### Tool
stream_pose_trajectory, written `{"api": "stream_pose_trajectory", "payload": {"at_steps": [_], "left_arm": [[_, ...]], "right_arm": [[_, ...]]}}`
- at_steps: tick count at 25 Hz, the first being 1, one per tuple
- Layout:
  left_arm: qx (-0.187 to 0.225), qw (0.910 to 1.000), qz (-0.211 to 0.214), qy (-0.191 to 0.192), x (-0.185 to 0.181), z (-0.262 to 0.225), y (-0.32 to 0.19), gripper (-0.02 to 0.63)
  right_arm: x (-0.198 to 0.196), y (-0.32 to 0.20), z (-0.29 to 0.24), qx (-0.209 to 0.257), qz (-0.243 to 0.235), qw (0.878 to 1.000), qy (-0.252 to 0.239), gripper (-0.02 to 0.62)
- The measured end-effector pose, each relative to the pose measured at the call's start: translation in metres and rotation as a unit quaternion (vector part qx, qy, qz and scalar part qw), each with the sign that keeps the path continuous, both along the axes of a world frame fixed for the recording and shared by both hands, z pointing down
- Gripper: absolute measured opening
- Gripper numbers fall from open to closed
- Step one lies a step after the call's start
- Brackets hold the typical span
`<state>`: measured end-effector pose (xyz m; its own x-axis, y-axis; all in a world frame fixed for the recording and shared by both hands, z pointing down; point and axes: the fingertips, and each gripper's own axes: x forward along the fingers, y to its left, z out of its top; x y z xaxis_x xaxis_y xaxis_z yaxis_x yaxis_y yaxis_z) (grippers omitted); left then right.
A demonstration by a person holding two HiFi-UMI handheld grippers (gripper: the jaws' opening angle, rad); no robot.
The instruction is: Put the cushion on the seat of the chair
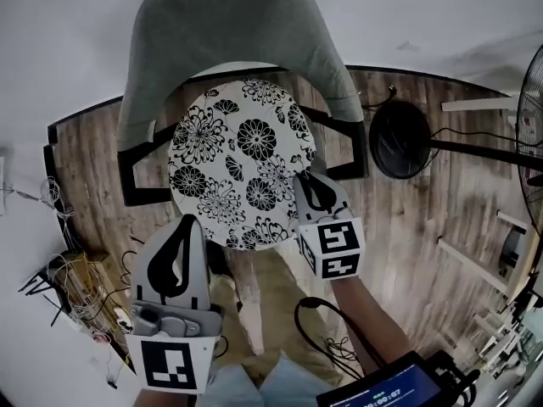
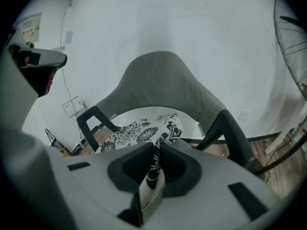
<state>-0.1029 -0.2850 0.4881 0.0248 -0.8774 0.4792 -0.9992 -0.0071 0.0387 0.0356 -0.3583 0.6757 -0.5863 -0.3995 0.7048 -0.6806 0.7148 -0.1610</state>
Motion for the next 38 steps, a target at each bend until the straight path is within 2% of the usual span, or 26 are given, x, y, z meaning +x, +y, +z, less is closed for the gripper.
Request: {"api": "stream_pose_trajectory", "payload": {"at_steps": [8,17,21,27,38], "left_arm": [[-0.010,0.9995,0.031,0.004,0.016,0.015,-0.014,0.009],[-0.021,0.9990,0.037,0.015,0.031,0.030,-0.018,0.009],[-0.021,0.9990,0.039,0.012,0.027,0.033,-0.022,0.009],[-0.019,0.9993,0.034,-0.001,0.010,0.041,-0.020,0.009],[-0.013,0.9995,0.028,-0.003,0.003,0.033,-0.011,0.009]], "right_arm": [[0.019,-0.001,0.035,-0.020,0.021,0.999,0.016,0.058],[0.034,-0.002,0.060,-0.033,0.040,0.998,0.028,0.084],[0.042,-0.006,0.070,-0.040,0.052,0.997,0.032,0.104],[0.051,-0.005,0.082,-0.058,0.061,0.996,0.038,0.172],[0.053,0.009,0.058,-0.046,0.071,0.996,0.030,0.175]]}}
